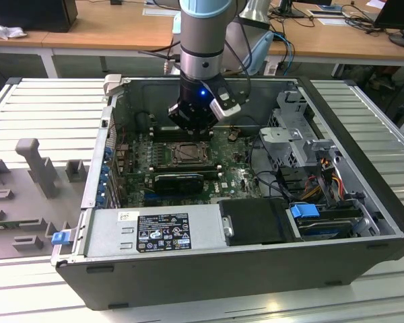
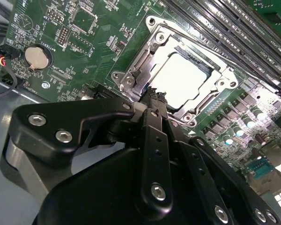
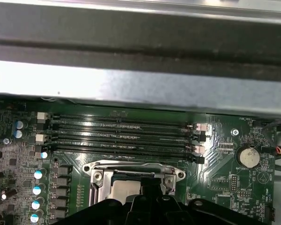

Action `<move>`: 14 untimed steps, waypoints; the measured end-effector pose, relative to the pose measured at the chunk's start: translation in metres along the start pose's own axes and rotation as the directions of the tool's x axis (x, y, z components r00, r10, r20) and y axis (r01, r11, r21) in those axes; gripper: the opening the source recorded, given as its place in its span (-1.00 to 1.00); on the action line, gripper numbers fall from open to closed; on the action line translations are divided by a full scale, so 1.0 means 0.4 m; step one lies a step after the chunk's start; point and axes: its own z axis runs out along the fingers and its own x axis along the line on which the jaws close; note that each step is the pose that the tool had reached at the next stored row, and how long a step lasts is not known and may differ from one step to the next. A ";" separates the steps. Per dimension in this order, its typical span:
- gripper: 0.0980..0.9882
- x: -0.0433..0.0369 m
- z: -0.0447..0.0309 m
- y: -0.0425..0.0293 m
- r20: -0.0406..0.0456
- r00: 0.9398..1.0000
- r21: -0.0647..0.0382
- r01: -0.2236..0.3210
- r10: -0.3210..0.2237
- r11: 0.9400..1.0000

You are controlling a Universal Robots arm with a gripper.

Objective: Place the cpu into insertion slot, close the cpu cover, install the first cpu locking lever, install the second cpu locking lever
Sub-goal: 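Install the second cpu locking lever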

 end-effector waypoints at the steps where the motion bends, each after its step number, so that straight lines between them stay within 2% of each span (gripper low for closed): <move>1: -0.98 0.000 0.000 -0.001 0.000 1.000 0.000 0.000 0.000 1.000; 5: -0.98 0.000 0.000 -0.007 0.000 1.000 0.000 0.000 0.000 1.000; 10: -0.98 0.000 -0.021 -0.006 0.000 1.000 0.000 0.000 0.000 1.000; 14: -0.98 0.001 -0.022 -0.016 0.000 1.000 0.000 0.000 0.000 1.000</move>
